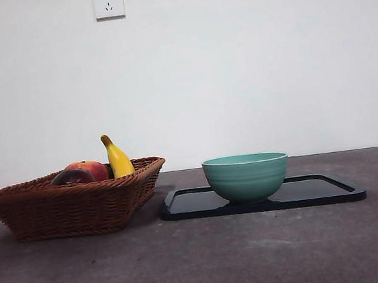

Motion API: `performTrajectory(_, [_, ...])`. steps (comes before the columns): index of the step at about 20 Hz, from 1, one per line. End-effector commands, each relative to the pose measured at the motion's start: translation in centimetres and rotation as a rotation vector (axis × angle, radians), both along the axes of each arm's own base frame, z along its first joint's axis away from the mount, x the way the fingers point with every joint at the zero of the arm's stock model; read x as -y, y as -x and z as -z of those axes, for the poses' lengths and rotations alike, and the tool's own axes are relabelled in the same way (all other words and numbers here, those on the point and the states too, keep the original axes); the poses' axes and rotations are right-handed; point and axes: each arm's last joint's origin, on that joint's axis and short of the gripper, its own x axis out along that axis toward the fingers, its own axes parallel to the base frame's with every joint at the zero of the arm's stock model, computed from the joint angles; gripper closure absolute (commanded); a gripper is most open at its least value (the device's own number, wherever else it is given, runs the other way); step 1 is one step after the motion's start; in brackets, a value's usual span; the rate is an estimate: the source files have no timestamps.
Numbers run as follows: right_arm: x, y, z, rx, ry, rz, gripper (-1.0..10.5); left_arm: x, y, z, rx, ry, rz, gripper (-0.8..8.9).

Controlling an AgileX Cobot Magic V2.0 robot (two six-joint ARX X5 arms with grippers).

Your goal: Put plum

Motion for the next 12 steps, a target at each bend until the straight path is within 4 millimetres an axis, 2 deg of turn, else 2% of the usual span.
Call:
performTrajectory(1, [-0.5,-2.1,-1.4,-0.019,-0.003,0.062,7.2,0.1,-0.2,-0.3,0.022,0.0,0.018,4.4])
performTrajectory(7, [-2.0,-10.1,-2.9,-0.094,0.096,0.104,6.8,0.1,-0.1,-0.3,0.022,-0.001,0.018,4.4])
performTrajectory(12, [-2.8,-16.7,-1.4,-0.192,0.151,0.124,6.8,0.1,-0.1,-0.3,0.022,-0.001,0.018,4.4])
